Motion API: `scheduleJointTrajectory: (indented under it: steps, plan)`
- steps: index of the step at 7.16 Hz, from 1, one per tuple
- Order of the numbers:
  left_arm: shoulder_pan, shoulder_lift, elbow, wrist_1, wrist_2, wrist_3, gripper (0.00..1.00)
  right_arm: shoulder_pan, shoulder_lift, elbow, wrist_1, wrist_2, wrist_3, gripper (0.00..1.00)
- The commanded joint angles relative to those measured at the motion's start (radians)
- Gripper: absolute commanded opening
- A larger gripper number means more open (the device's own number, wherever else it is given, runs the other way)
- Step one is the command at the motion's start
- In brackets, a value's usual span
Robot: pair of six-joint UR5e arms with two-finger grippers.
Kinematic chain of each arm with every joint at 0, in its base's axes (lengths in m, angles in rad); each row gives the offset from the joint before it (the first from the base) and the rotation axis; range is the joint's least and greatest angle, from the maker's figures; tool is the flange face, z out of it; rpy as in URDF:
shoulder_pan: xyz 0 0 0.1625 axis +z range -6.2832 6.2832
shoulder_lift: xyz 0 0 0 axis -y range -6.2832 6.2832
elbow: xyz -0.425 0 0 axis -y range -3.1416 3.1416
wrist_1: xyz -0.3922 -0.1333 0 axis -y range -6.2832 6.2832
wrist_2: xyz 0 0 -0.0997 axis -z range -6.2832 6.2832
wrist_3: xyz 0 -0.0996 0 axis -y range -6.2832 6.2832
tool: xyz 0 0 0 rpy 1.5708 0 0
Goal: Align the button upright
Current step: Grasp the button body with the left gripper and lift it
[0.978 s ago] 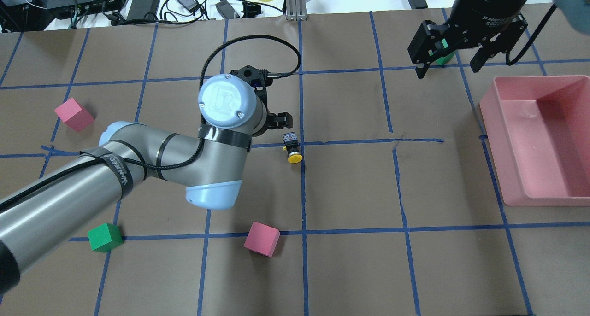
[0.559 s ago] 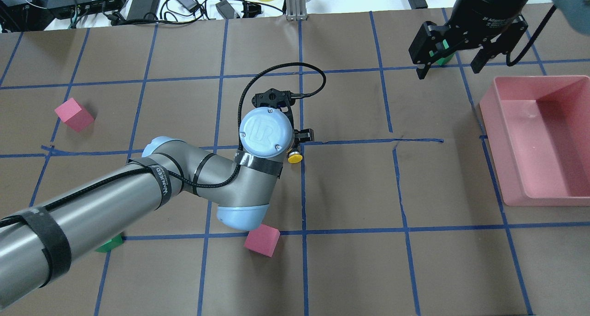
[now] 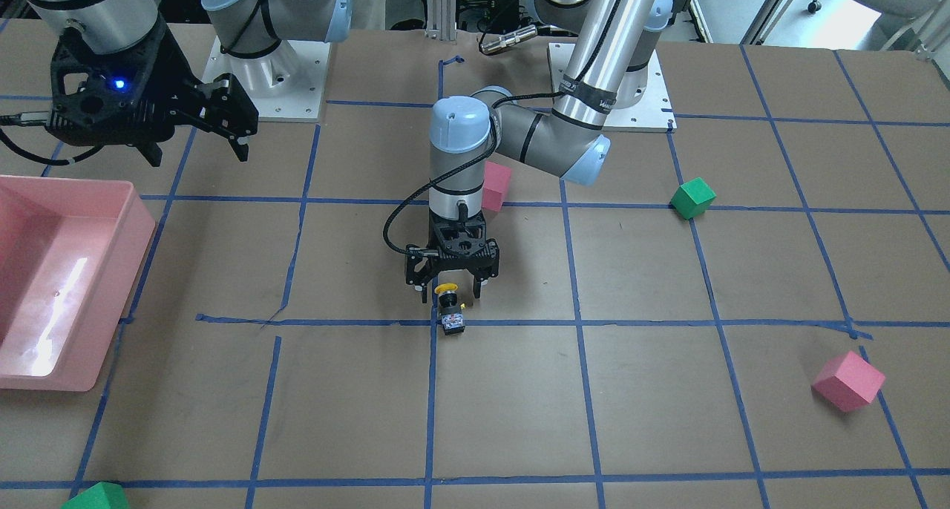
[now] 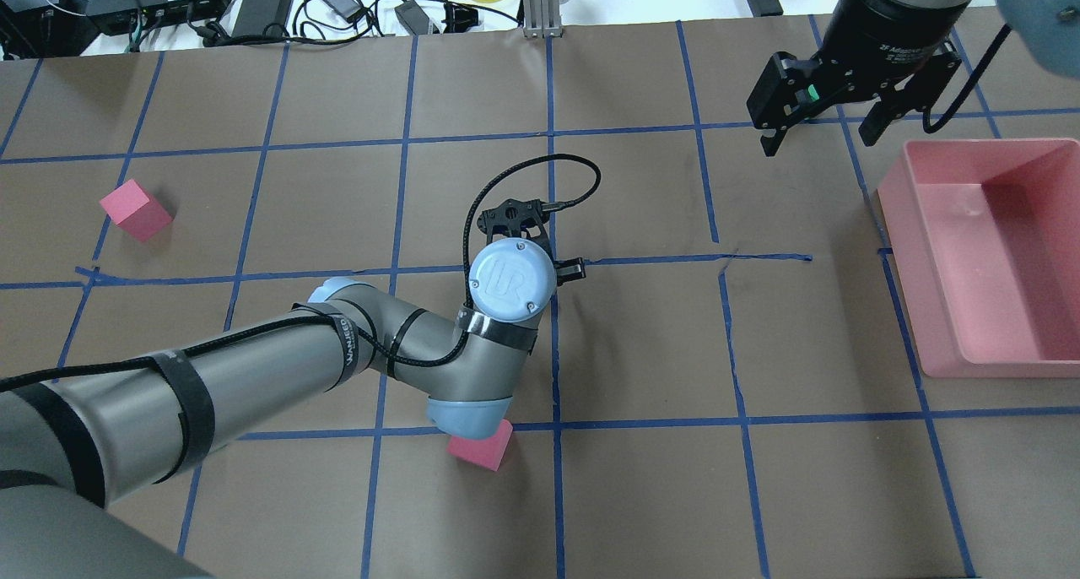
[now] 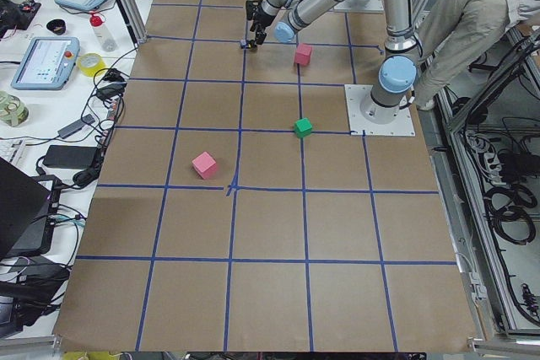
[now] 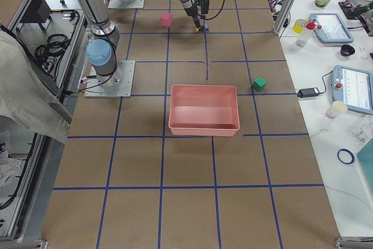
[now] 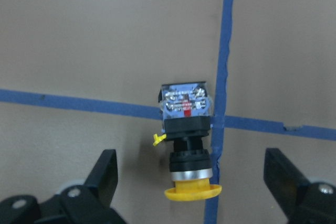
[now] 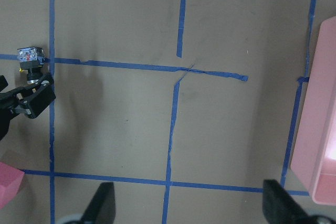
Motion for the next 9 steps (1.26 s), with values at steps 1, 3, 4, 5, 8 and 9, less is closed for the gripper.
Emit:
scheduleJointTrajectory:
  steps: [1, 3, 4, 5, 8, 9]
  plan:
    - [-0.001, -0.022, 0.019, 0.005, -0.006, -0.008, 0.49, -0.001, -0.004, 0.001, 0.0, -0.001, -0.002, 1.0]
    - [-0.001, -0.019, 0.035, -0.003, -0.006, -0.01, 0.0, -0.001, -0.004, 0.001, 0.0, -0.001, -0.042, 1.0]
    - [-0.001, -0.008, 0.035, -0.003, -0.002, -0.01, 0.0, -0.001, -0.006, 0.001, 0.0, -0.001, -0.042, 1.0]
    - [-0.001, 0.004, 0.039, -0.004, -0.006, -0.011, 0.0, -0.001, -0.006, 0.001, 0.0, -0.001, -0.041, 1.0]
    - [0.079, 0.052, 0.204, -0.348, -0.206, -0.257, 0.0, -0.001, -0.006, 0.001, 0.0, -0.001, -0.042, 1.0]
    - [0.143, 0.075, 0.225, -0.422, -0.335, -0.453, 0.0, -0.001, -0.006, 0.001, 0.0, 0.0, -0.042, 1.0]
